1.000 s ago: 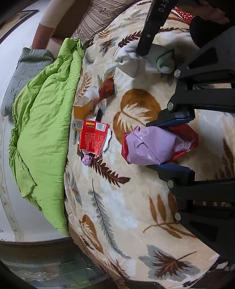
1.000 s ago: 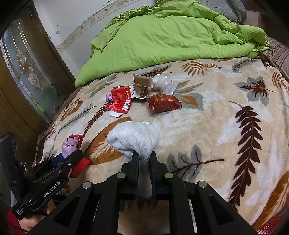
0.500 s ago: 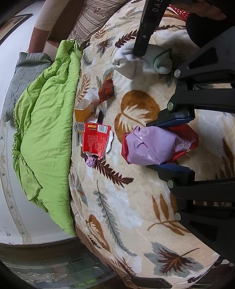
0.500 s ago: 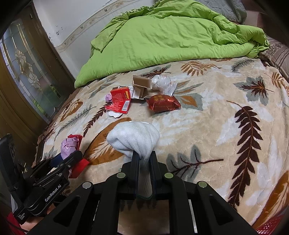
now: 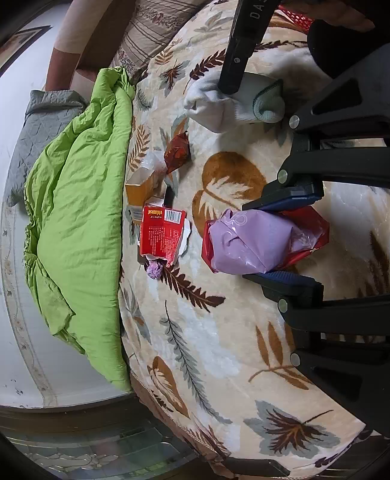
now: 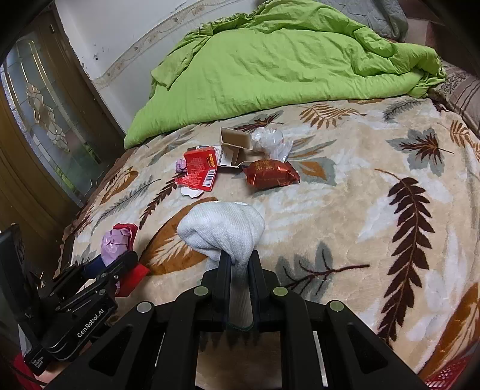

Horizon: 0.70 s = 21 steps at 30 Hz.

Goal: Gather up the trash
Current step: 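Hold the sock and wrapper raised above the bed with both tools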

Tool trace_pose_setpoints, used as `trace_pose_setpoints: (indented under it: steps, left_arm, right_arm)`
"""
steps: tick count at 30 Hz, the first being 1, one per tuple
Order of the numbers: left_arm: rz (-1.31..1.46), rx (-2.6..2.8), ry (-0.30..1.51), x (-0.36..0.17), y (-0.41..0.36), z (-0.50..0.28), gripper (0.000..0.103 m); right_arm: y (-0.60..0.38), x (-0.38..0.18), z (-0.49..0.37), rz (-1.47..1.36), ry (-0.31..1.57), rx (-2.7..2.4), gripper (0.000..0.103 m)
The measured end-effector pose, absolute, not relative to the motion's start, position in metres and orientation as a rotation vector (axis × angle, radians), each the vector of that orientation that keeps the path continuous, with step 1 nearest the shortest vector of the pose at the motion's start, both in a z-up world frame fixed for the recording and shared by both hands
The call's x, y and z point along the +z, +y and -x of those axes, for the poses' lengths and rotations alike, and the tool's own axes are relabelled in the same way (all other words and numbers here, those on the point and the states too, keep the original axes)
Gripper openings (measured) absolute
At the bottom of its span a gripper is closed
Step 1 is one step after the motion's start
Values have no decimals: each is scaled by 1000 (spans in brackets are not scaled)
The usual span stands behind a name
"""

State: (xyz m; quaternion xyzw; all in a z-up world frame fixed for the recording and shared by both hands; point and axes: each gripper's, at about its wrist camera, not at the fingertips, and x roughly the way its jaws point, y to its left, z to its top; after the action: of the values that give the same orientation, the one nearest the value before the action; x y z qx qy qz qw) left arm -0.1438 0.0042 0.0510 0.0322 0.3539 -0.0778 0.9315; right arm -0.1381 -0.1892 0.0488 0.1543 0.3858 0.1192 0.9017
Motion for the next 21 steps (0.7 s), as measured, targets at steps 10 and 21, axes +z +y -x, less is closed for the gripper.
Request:
trace_pose_setpoints:
  steps: [10, 21]
  left_arm:
    - [-77, -188, 722, 56, 0, 148, 34]
    - [-79, -210, 723, 61, -7, 156, 34]
  right_arm:
    - [-197, 64, 155, -350, 779, 250, 12]
    - [-204, 76, 171, -377, 762, 276, 12]
